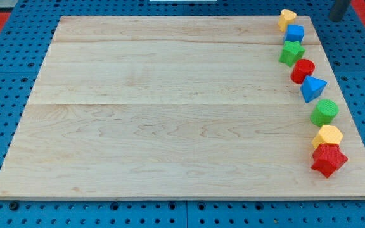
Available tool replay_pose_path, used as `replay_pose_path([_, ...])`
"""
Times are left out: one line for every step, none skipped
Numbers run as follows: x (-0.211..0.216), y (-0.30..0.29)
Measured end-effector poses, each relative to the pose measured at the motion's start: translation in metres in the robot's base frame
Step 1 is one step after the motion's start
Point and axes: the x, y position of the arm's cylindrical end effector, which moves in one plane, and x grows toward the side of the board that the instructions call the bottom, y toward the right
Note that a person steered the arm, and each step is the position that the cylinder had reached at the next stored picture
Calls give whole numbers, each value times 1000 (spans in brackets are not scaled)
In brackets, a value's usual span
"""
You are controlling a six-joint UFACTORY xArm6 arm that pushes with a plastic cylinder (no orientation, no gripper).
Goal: Move the cube to the left of the heart
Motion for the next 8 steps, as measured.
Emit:
replay_pose_path([0,-51])
replay_pose_path([0,-116])
replay_pose_path([9,-111])
replay_pose_path([34,-49])
replay_pose_path([59,-30])
replay_pose_path([66,-36])
replay_pose_path([66,-87])
replay_pose_path([66,-117])
